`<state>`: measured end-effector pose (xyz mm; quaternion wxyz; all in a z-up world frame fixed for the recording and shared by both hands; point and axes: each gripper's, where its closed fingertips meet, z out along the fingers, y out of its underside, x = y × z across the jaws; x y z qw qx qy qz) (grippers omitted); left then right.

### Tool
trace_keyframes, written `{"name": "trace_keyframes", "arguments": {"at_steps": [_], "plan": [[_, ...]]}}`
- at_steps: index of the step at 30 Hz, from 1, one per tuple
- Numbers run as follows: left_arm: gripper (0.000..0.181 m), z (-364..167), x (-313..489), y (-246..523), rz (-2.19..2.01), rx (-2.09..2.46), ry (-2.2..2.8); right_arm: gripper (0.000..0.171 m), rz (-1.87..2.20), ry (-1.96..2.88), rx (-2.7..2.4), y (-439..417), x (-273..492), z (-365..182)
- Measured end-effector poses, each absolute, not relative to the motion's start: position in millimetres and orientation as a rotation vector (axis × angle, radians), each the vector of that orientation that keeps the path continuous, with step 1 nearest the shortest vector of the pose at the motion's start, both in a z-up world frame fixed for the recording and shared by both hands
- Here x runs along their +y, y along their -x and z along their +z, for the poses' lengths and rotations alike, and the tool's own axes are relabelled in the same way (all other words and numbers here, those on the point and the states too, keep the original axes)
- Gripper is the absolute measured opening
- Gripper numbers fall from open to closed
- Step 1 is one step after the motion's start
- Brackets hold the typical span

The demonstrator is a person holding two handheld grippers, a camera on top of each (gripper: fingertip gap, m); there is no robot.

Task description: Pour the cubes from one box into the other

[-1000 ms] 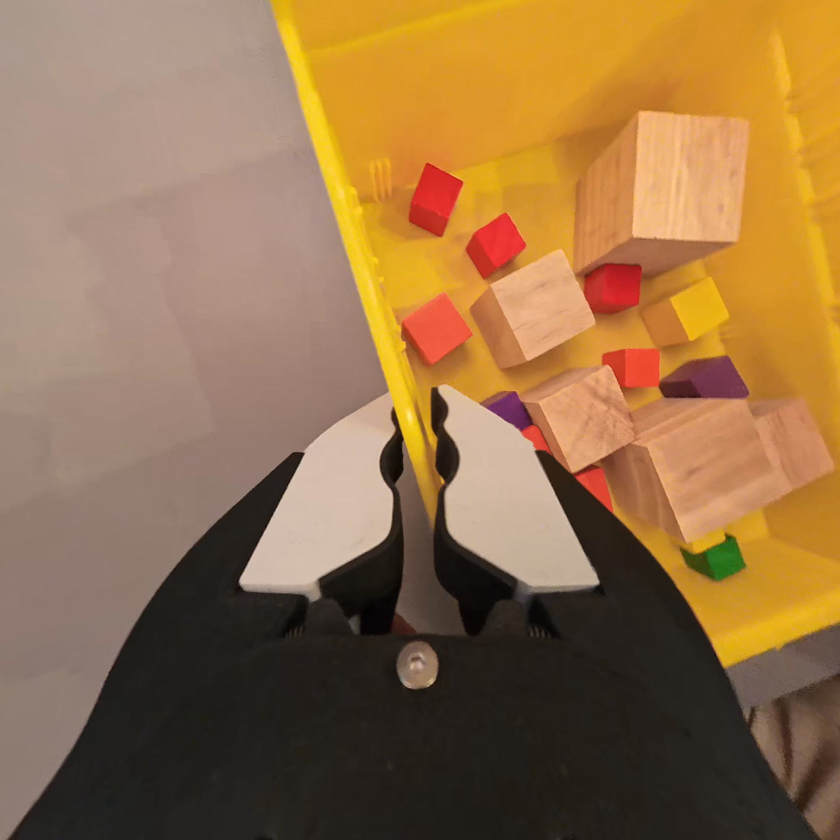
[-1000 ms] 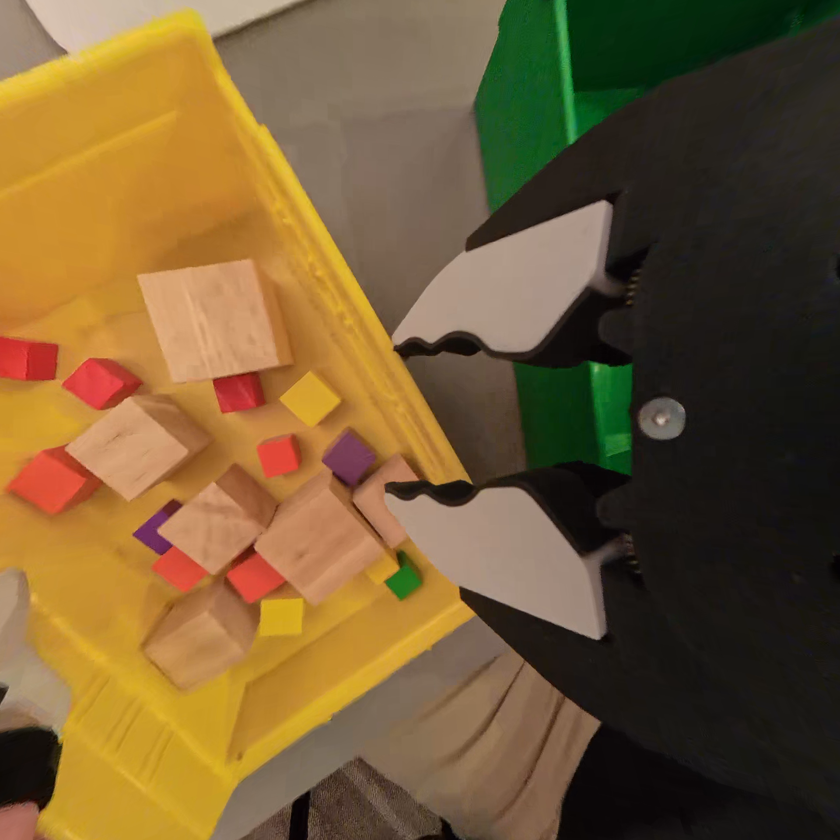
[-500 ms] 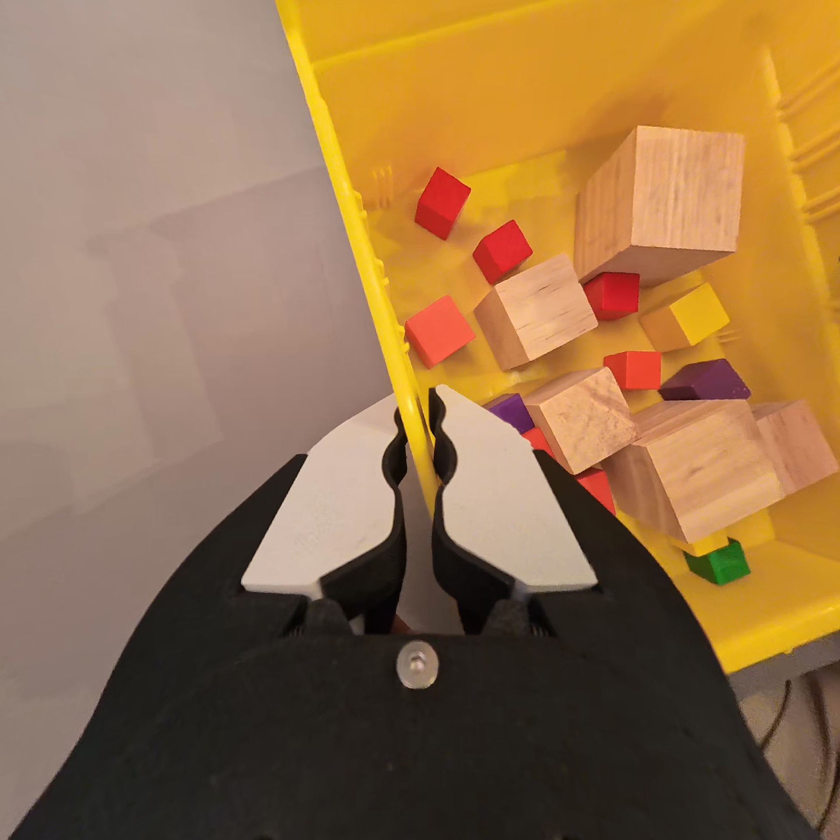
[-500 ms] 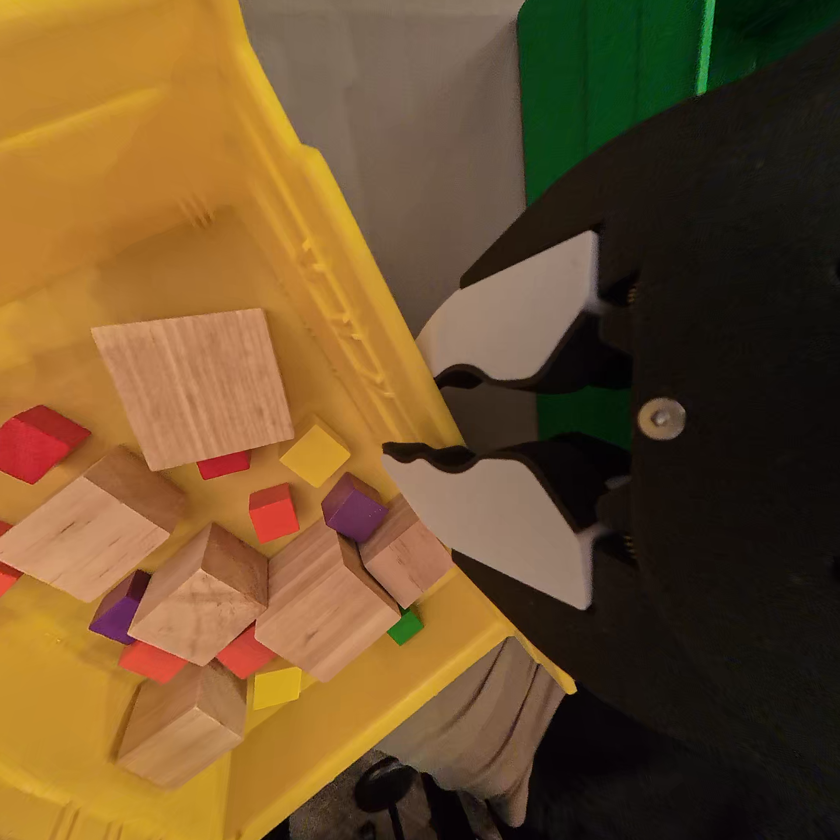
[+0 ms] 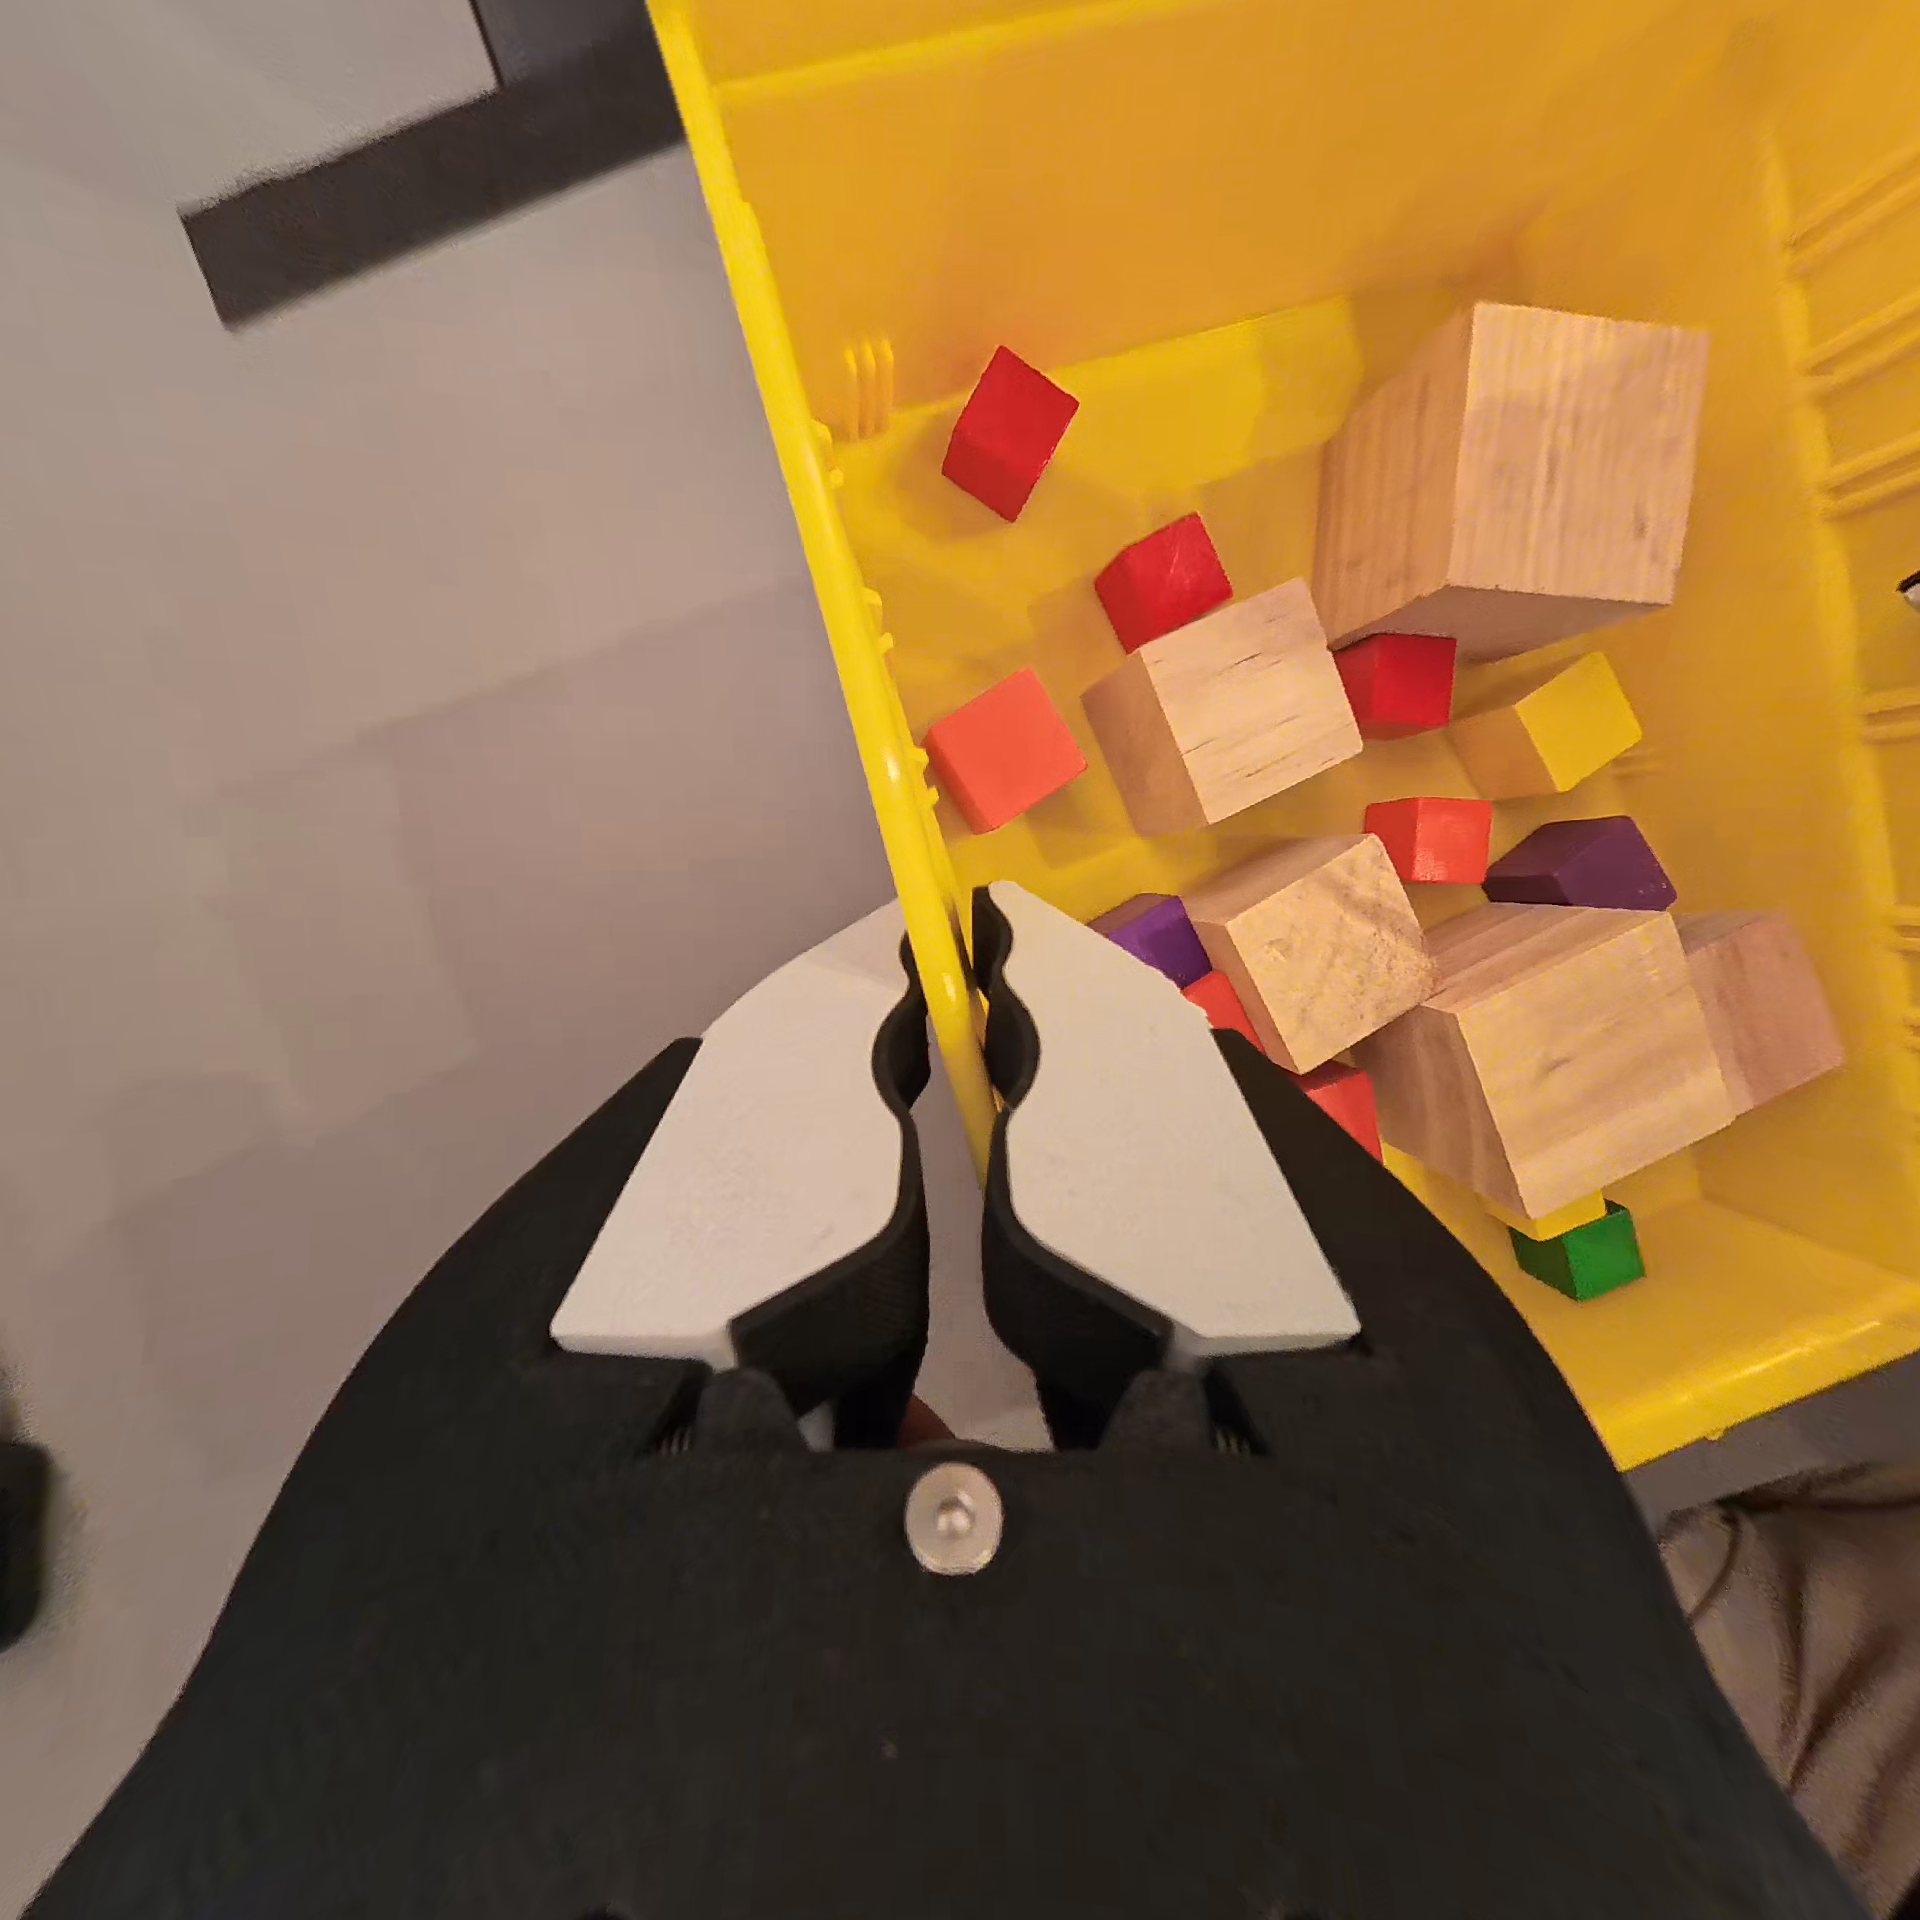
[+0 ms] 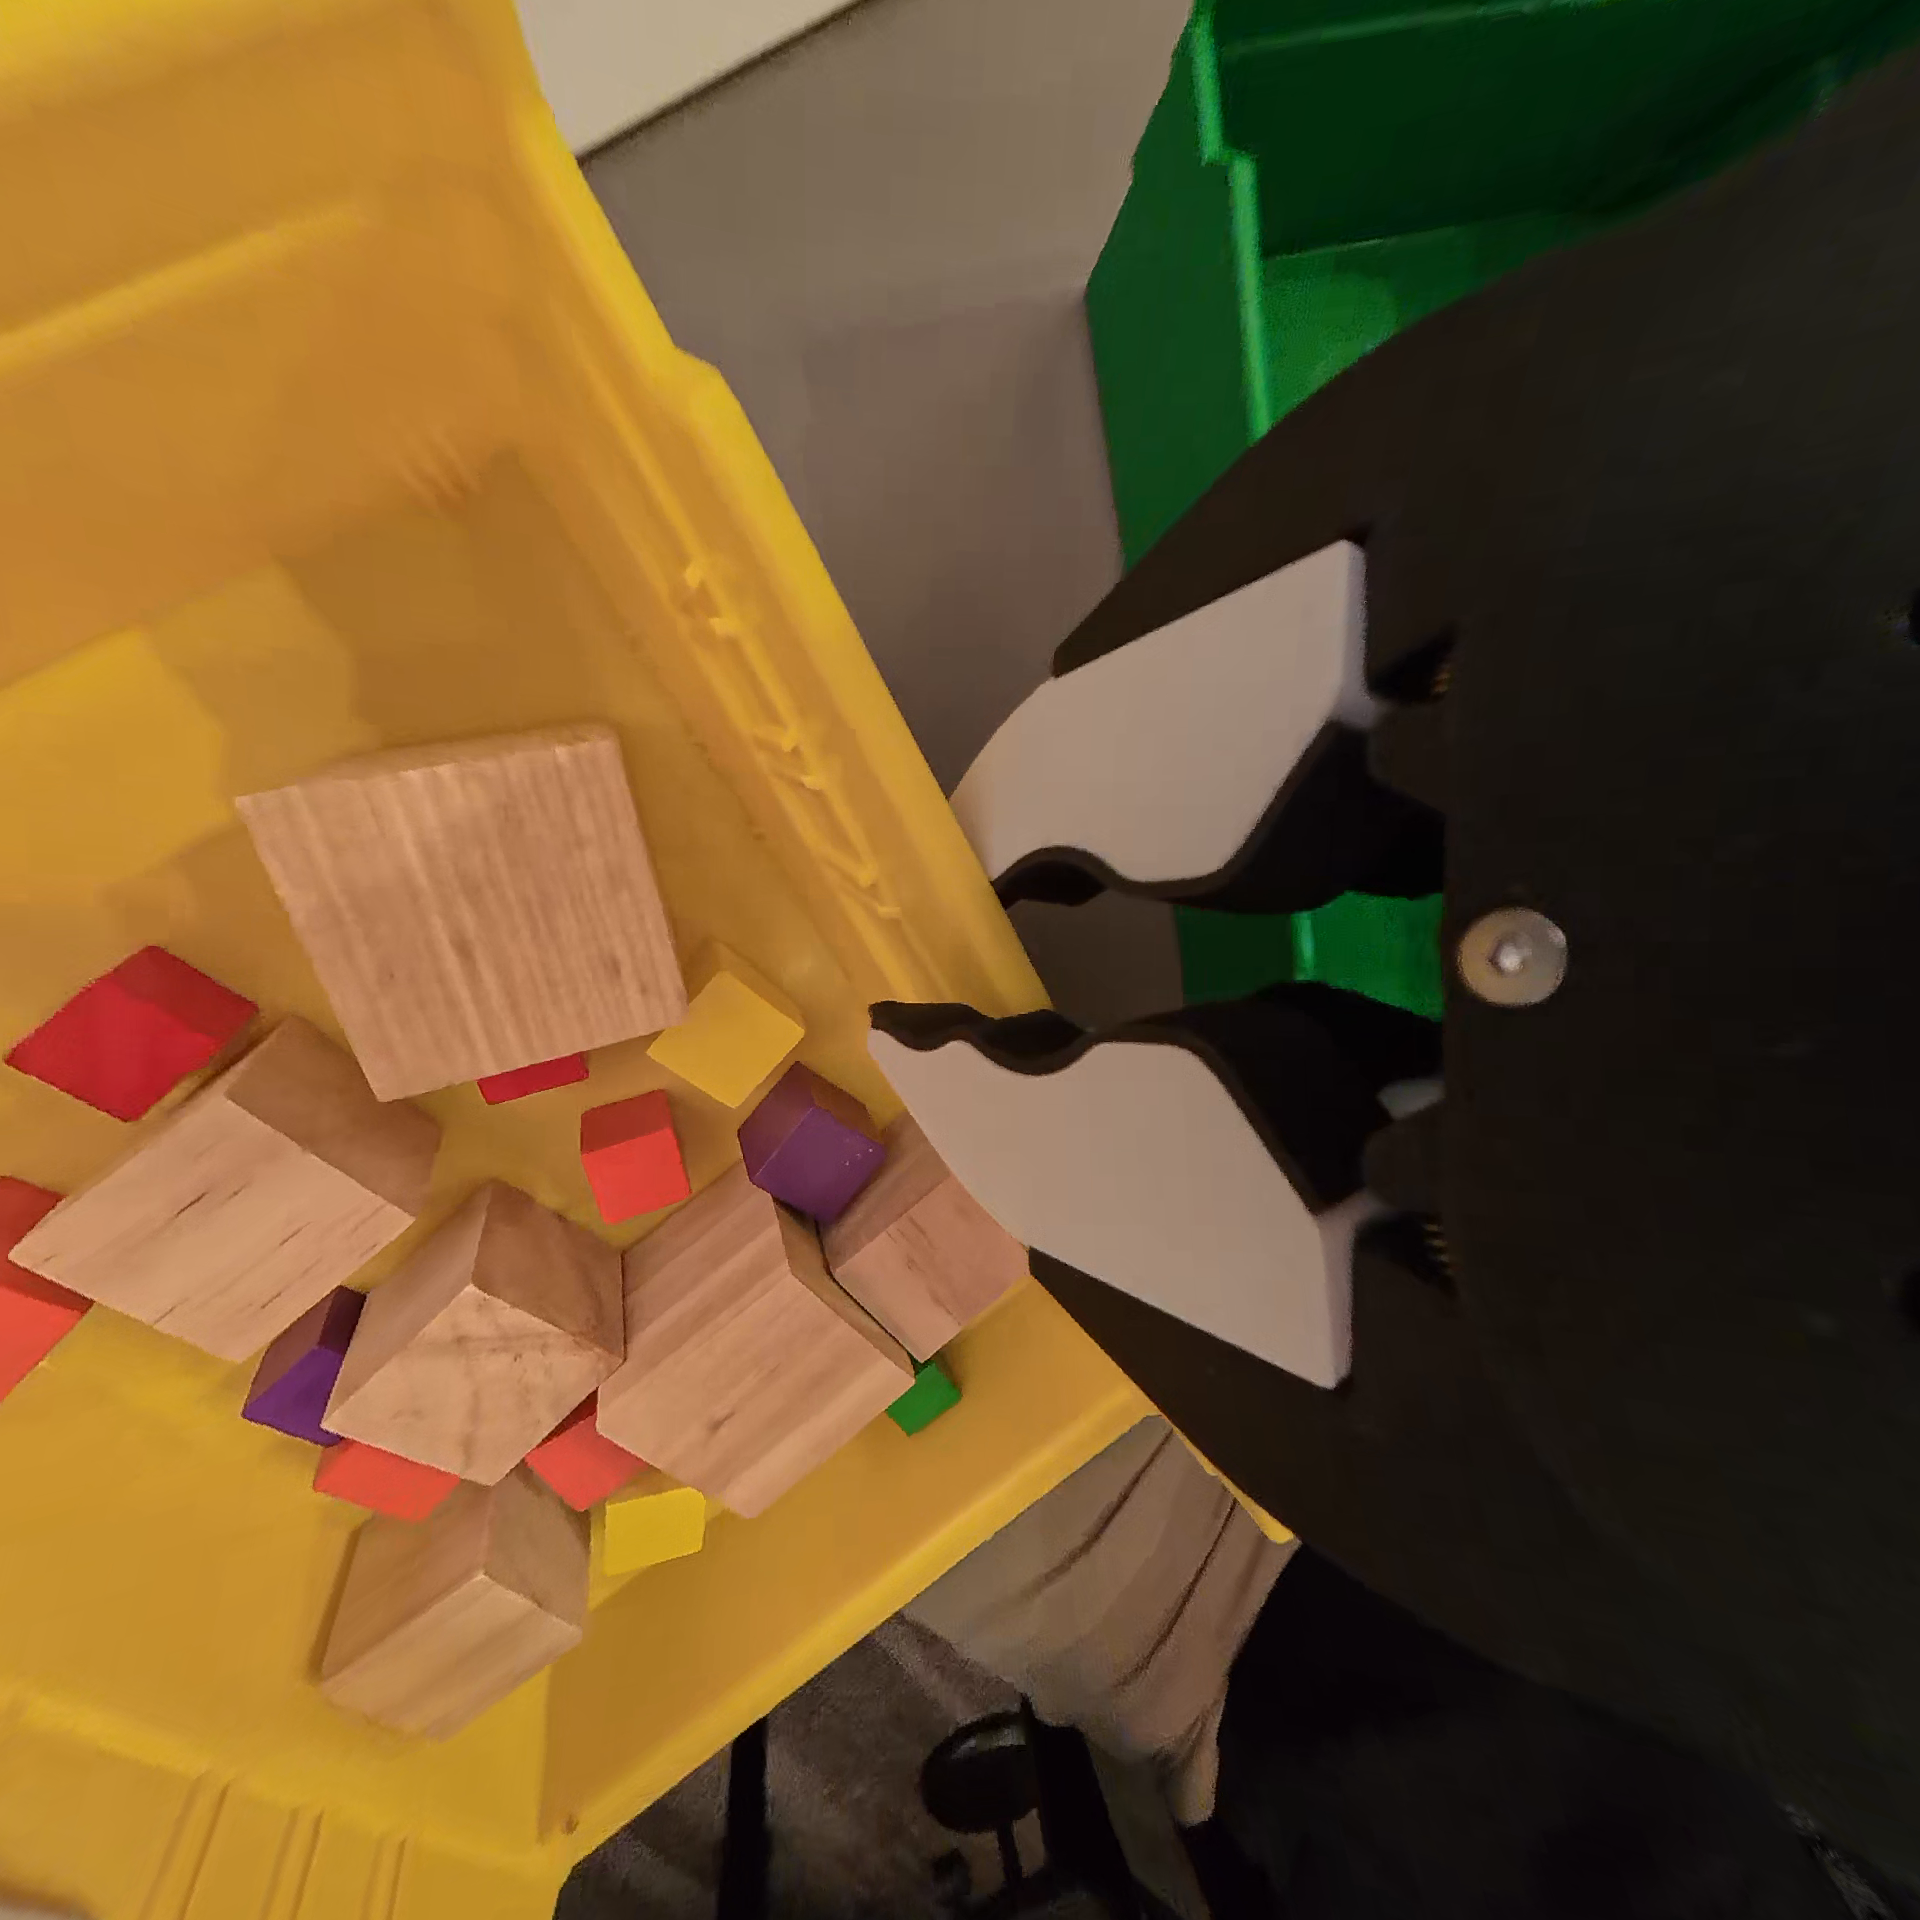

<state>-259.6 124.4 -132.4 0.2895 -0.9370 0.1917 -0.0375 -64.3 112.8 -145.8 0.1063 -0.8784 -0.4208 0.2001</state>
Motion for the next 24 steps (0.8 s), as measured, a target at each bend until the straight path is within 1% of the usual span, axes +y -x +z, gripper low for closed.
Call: {"name": "trace_keyframes", "arguments": {"at_steps": [1, 8, 12, 15, 24], "plan": [[0.005, -121.8, 129.6, 253.4, -0.096, 0.527, 2.488, 0.011, 0.585, 2.582, -1.227, 58.1, 116.2, -137.3], [0.005, -55.6, 169.6, 194.7, -0.109, 0.593, 2.389, 0.011, 0.55, 2.528, -1.092, 0.2, 144.2, -72.0], [0.005, -30.3, 188.5, 145.6, -0.124, 0.627, 2.318, 0.012, 0.485, 2.519, -1.006, -47.8, 155.6, -47.6], [0.005, -23.0, 200.8, 106.6, -0.139, 0.66, 2.285, 0.011, 0.45, 2.531, -0.937, -85.1, 161.5, -41.4], [0.005, -25.0, 228.7, 6.3, -0.161, 0.737, 2.181, 0.01, 0.369, 2.51, -0.738, -178.1, 171.9, -42.1]]}}
